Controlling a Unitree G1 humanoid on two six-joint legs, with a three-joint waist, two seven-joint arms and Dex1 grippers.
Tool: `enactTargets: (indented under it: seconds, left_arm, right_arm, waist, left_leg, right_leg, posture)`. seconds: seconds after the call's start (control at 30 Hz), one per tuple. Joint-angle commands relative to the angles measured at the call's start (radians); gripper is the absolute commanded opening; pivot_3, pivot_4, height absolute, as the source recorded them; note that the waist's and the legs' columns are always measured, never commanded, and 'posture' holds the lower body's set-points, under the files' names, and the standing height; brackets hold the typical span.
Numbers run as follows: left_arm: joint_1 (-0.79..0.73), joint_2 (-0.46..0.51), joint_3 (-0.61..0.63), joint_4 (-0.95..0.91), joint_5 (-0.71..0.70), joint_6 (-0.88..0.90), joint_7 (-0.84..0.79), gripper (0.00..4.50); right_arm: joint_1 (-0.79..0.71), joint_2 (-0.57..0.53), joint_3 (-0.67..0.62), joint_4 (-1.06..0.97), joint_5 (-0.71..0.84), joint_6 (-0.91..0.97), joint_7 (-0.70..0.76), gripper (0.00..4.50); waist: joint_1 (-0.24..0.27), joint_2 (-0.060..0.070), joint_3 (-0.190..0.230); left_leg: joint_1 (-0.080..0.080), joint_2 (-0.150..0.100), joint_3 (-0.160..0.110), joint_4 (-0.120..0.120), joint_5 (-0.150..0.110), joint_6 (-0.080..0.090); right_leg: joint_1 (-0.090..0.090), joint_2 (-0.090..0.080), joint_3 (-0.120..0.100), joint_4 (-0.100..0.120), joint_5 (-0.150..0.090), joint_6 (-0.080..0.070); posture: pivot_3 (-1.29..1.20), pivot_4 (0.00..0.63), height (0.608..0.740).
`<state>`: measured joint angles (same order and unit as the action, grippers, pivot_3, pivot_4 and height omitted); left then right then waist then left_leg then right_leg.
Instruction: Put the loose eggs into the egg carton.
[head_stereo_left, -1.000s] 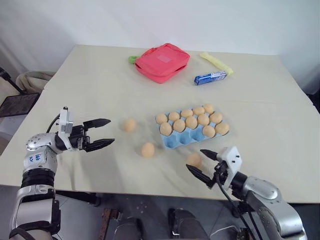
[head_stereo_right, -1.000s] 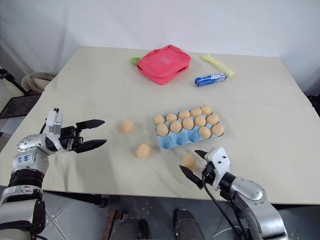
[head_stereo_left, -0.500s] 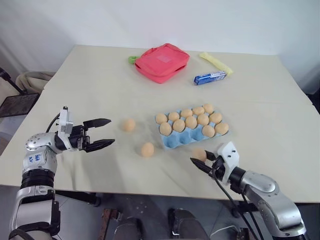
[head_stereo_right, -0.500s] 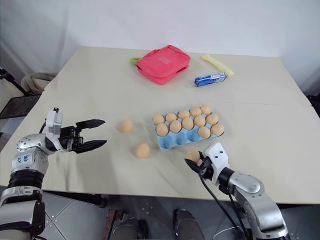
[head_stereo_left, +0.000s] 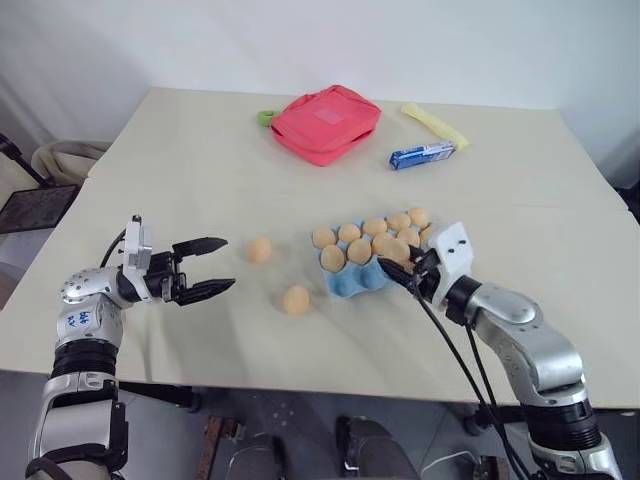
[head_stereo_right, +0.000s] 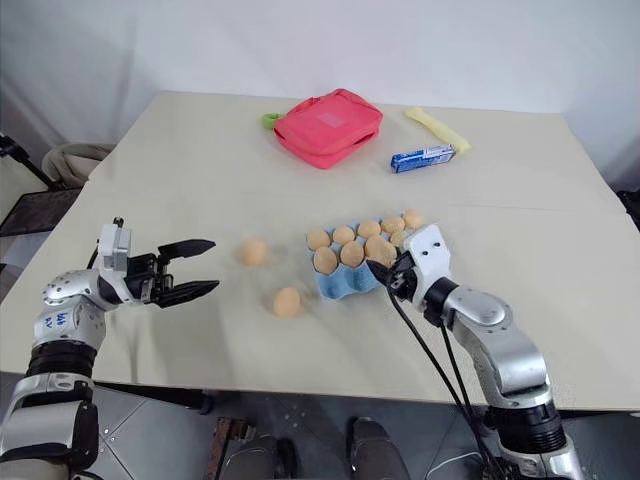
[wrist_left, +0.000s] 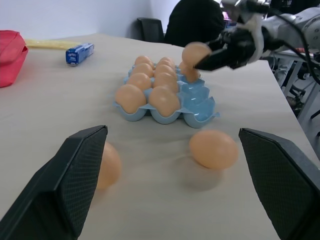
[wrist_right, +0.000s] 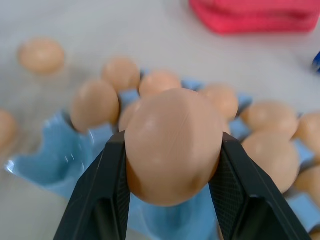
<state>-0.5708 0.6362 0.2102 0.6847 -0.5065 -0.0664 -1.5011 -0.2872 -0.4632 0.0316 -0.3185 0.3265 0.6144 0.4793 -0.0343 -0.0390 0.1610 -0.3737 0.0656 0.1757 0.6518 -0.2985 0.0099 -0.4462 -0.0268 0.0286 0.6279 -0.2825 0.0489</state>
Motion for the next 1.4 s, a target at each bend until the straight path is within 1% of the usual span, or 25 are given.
enactTargets:
  seconds: [0.03, 0.2, 0.27, 0.3, 0.4, 0.43, 0.47, 0.5, 0.67, 0.77, 0.83, 0.93, 1.07, 1.17, 1.27, 1.4]
  left_arm:
    - [-0.007, 0.005, 0.017, -0.008, -0.011, -0.014, -0.044, 4.5]
    - [0.01, 0.009, 0.026, -0.022, -0.016, -0.015, -0.042, 4.5]
    - [0.017, 0.01, 0.03, -0.027, -0.017, -0.015, -0.043, 4.5]
    - [0.021, 0.01, 0.032, -0.03, -0.018, -0.014, -0.042, 4.5]
    - [0.03, 0.01, 0.034, -0.04, -0.021, -0.013, -0.04, 4.5]
    - [0.033, 0.01, 0.035, -0.044, -0.022, -0.012, -0.04, 4.5]
    - [0.036, 0.01, 0.035, -0.047, -0.022, -0.011, -0.039, 4.5]
    - [0.037, 0.01, 0.035, -0.048, -0.022, -0.011, -0.039, 4.5]
    - [0.035, 0.01, 0.037, -0.047, -0.019, -0.011, -0.036, 4.5]
    - [0.034, 0.01, 0.039, -0.048, -0.017, -0.012, -0.027, 4.5]
    - [0.04, 0.008, 0.041, -0.057, -0.013, -0.013, -0.009, 4.5]
    - [0.06, 0.004, 0.049, -0.082, -0.014, -0.012, 0.016, 4.5]
    - [0.102, 0.001, 0.073, -0.143, -0.029, 0.001, 0.052, 4.5]
    - [0.14, 0.008, 0.096, -0.185, -0.034, 0.006, 0.085, 4.5]
    - [0.184, 0.008, 0.12, -0.229, -0.037, 0.009, 0.121, 4.5]
    - [0.274, -0.007, 0.144, -0.331, -0.049, 0.023, 0.174, 4.5]
  right_arm:
    - [-0.009, -0.002, 0.001, 0.002, -0.026, -0.027, -0.001, 1.78]
    - [-0.008, -0.005, 0.005, 0.032, -0.054, -0.043, 0.008, 1.78]
    - [-0.008, -0.005, 0.002, 0.03, -0.055, -0.041, 0.01, 2.44]
    - [-0.006, -0.006, 0.0, 0.023, -0.052, -0.036, 0.015, 2.69]
    - [-0.001, -0.011, -0.005, -0.011, -0.038, -0.024, 0.031, 3.74]
    - [0.001, -0.013, -0.008, -0.025, -0.032, -0.019, 0.035, 3.99]
    - [0.002, -0.013, -0.011, -0.037, -0.027, -0.015, 0.038, 4.37]
    - [0.004, -0.014, -0.016, -0.05, -0.021, -0.008, 0.041, 4.45]
    - [0.009, -0.032, -0.058, -0.132, 0.034, 0.037, 0.06, 4.45]
    - [0.03, -0.054, -0.113, -0.201, 0.101, 0.066, 0.083, 4.45]
    - [0.074, -0.078, -0.167, -0.25, 0.152, 0.056, 0.118, 4.45]
    - [0.167, -0.107, -0.251, -0.298, 0.205, -0.004, 0.184, 4.45]
    - [0.331, -0.135, -0.37, -0.297, 0.262, -0.129, 0.325, 4.45]
    - [0.45, -0.155, -0.444, -0.253, 0.269, -0.21, 0.414, 4.45]
    - [0.53, -0.151, -0.5, -0.2, 0.283, -0.298, 0.491, 4.45]
    - [0.64, -0.163, -0.56, -0.123, 0.285, -0.354, 0.568, 4.45]
  waist:
    - [0.0, 0.0, 0.0]
    - [-0.003, 0.0, 0.0]
    - [-0.004, 0.0, 0.0]
    - [-0.005, 0.0, 0.0]
    - [-0.007, 0.0, 0.0]
    - [-0.007, 0.0, 0.0]
    - [-0.007, 0.0, 0.0]
    - [-0.007, 0.0, 0.0]
    - [-0.007, 0.0, 0.0]
    - [-0.005, 0.0, 0.0]
    - [-0.002, 0.0, 0.0]
    - [0.003, 0.0, 0.0]
    - [0.006, 0.0, 0.0]
    - [0.005, 0.0, 0.0]
    - [0.003, 0.0, 0.0]
    - [0.003, 0.0, 0.0]
  left_leg:
    - [0.0, 0.0, 0.0, 0.0, 0.0, 0.0]
    - [-0.001, 0.0, 0.001, 0.001, 0.0, 0.0]
    - [0.0, 0.0, 0.0, 0.001, 0.0, 0.001]
    - [0.0, 0.0, 0.0, 0.001, 0.0, 0.001]
    - [0.0, 0.0, 0.0, 0.001, 0.0, 0.001]
    - [0.0, 0.0, 0.0, 0.001, 0.0, 0.001]
    - [0.0, 0.0, 0.0, 0.001, 0.0, 0.001]
    - [0.0, 0.0, 0.0, 0.001, 0.0, 0.001]
    - [0.0, 0.0, 0.0, 0.001, 0.0, 0.001]
    - [0.0, 0.0, 0.0, 0.001, 0.0, 0.001]
    - [0.0, 0.0, -0.001, 0.0, 0.0, 0.001]
    - [0.0, 0.0, -0.001, 0.0, -0.001, 0.002]
    - [0.0, 0.0, 0.0, 0.0, -0.001, 0.002]
    - [0.001, 0.0, 0.0, 0.0, -0.002, 0.003]
    - [0.003, 0.0, 0.0, 0.001, -0.001, 0.004]
    - [0.005, 0.0, 0.0, 0.0, 0.0, 0.004]
  right_leg:
    - [0.0, 0.0, 0.0, 0.0, 0.0, 0.0]
    - [0.0, 0.0, 0.0, 0.0, 0.0, 0.001]
    - [0.0, 0.0, 0.0, 0.001, 0.0, 0.001]
    - [0.0, 0.0, 0.0, 0.001, 0.0, 0.001]
    - [0.0, 0.0, 0.0, 0.001, 0.0, 0.001]
    - [0.0, 0.0, 0.0, 0.001, 0.0, 0.001]
    - [0.0, 0.0, 0.0, 0.001, 0.0, 0.001]
    - [0.0, 0.0, 0.0, 0.001, 0.0, 0.001]
    - [0.0, 0.0, 0.0, 0.001, 0.0, 0.001]
    - [0.0, 0.0, 0.0, 0.001, 0.0, 0.001]
    - [0.0, 0.0, 0.0, 0.0, 0.0, 0.001]
    - [0.0, 0.0, -0.001, 0.0, 0.0, 0.001]
    - [0.0, 0.0, -0.001, -0.001, 0.0, 0.001]
    - [0.002, 0.0, 0.0, 0.0, 0.001, 0.001]
    - [0.003, 0.0, 0.0, 0.0, 0.001, 0.003]
    - [0.004, 0.0, 0.001, 0.001, 0.002, 0.003]
  posture:
    - [0.0, 0.15, 0.74]
    - [0.0, 0.15, 0.74]
    - [0.0, 0.15, 0.74]
    - [0.0, 0.15, 0.74]
    - [0.0, 0.15, 0.74]
    - [0.0, 0.15, 0.74]
    - [0.0, 0.15, 0.74]
    - [0.0, 0.15, 0.74]
    - [0.0, 0.15, 0.74]
    - [0.0, 0.15, 0.74]
    - [0.0, 0.15, 0.74]
    - [0.0, 0.15, 0.74]
    - [0.0, 0.15, 0.74]
    - [0.0, 0.15, 0.74]
    - [0.0, 0.15, 0.74]
    - [0.0, 0.15, 0.74]
